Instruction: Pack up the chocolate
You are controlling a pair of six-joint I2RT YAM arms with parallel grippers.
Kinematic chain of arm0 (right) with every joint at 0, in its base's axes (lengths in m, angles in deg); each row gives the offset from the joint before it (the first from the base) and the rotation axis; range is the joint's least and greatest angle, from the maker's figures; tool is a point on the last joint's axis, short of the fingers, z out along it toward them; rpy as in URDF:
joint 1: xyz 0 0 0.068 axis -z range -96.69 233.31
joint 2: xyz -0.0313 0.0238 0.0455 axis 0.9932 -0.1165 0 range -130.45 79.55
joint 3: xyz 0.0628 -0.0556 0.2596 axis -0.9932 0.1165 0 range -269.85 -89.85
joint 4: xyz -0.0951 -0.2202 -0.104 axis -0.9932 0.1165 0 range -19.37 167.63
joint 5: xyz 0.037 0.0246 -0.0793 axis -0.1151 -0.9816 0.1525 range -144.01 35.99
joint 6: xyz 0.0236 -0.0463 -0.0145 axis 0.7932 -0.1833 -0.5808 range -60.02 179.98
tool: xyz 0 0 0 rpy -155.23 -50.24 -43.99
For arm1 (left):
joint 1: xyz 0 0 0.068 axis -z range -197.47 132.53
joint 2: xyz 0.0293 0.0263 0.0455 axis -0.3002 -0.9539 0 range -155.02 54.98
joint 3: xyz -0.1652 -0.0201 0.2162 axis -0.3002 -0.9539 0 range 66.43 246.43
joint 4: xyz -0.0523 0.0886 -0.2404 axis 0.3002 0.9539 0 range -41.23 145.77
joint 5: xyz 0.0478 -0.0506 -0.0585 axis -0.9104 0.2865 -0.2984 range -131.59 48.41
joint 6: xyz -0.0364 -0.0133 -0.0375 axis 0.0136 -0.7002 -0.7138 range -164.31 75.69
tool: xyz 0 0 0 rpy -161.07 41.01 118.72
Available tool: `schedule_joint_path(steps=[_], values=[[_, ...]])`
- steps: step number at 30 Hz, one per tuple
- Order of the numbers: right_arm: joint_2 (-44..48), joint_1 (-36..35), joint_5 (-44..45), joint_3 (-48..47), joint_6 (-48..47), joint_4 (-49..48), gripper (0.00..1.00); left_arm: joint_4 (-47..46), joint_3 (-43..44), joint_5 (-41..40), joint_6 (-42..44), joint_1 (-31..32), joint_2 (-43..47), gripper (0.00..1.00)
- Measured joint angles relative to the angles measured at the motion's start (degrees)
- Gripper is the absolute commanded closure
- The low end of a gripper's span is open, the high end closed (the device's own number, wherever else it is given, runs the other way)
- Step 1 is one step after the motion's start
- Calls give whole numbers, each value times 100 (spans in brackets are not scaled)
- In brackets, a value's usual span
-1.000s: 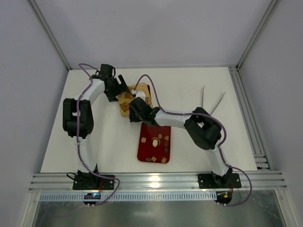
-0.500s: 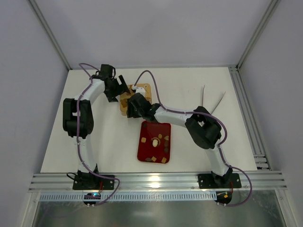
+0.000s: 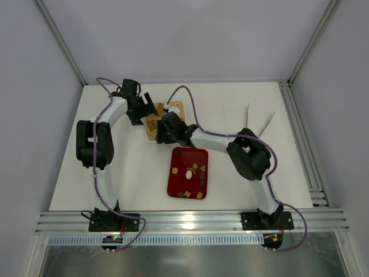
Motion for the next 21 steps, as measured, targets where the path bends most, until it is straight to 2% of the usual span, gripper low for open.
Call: schedule_joint_path(steps=[5, 11, 16, 21], values=[[273, 15, -234, 232, 7, 42, 40, 20, -72, -140, 0, 0, 0, 14], [1213, 212, -457, 590, 11, 109, 37, 48, -120, -321, 0, 0, 0, 15], [1620, 938, -763, 527, 26, 129, 35, 44, -186, -391, -2, 0, 0, 16], [1182, 1620, -1117, 48, 50, 372, 35, 42, -188, -431, -13, 0, -4, 19]])
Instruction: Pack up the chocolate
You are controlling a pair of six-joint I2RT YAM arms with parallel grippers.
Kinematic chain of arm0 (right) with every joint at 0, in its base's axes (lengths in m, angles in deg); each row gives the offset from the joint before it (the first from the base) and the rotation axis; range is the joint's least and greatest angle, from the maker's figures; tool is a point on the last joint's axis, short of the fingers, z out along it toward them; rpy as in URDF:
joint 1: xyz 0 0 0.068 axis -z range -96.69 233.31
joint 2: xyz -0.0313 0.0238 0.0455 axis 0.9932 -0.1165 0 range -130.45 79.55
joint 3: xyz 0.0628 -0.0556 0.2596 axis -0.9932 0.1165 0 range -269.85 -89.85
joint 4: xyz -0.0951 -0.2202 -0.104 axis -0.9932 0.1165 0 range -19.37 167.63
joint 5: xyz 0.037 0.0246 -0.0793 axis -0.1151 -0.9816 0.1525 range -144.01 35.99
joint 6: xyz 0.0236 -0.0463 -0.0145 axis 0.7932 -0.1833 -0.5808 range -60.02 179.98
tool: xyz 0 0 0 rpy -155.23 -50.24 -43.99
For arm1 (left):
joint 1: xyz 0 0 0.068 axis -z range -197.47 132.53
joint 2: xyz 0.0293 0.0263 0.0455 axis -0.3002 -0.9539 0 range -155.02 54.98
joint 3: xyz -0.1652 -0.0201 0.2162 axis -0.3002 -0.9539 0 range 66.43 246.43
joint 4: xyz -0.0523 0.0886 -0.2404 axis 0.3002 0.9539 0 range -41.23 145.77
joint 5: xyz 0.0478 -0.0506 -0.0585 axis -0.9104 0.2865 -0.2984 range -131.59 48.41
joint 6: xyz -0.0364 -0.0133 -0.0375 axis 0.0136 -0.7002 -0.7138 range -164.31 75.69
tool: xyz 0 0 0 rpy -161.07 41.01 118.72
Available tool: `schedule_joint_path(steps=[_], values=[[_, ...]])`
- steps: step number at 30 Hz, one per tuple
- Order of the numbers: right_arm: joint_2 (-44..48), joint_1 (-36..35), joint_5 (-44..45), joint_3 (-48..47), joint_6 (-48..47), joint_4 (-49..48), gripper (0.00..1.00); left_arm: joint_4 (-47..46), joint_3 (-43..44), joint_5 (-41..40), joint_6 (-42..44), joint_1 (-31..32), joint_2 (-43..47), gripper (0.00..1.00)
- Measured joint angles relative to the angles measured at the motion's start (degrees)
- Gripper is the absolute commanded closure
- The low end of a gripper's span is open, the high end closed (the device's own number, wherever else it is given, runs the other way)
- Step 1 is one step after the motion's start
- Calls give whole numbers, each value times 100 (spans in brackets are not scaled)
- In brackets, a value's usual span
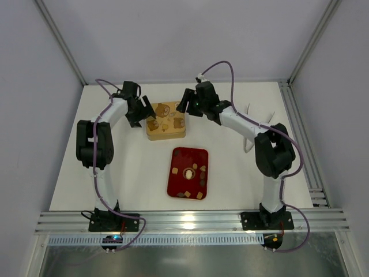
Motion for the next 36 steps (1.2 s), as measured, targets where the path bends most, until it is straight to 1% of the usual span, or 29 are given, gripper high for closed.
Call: schedule_joint_path(steps=[3, 8, 12, 16, 17, 19, 20, 25, 30, 36], values=[[-603, 192, -192, -479, 9, 118, 34, -4, -2, -4, -15, 0, -11, 19], [-1526, 238, -538, -1110, 111, 420, 34, -35, -13, 0, -42, 0, -24, 20], [-1958, 278, -726, -1364, 234, 531, 34, -76, -42, 0, -79, 0, -24, 20], [-1987, 328, -822, -1370, 374, 522, 36, -140, -74, 26, -138, 0, -24, 21], [-1987, 337, -839, -1362, 402, 522, 38, -155, -83, 37, -142, 0, -24, 22], [-1985, 337, -850, -1331, 461, 485, 39, -186, -101, 52, -153, 7, -24, 23], [-1985, 337, -850, -1300, 505, 442, 42, -203, -109, 57, -157, 11, -24, 23], [-1961, 389, -866, -1178, 669, 262, 50, -326, -160, 61, -195, 74, -24, 24], [-1705, 402, -868, -699, 820, -39, 52, -581, -308, 118, -297, 162, 4, 27], [-1458, 367, -894, -306, 861, -197, 53, -839, -538, 114, -313, 166, 118, 27]])
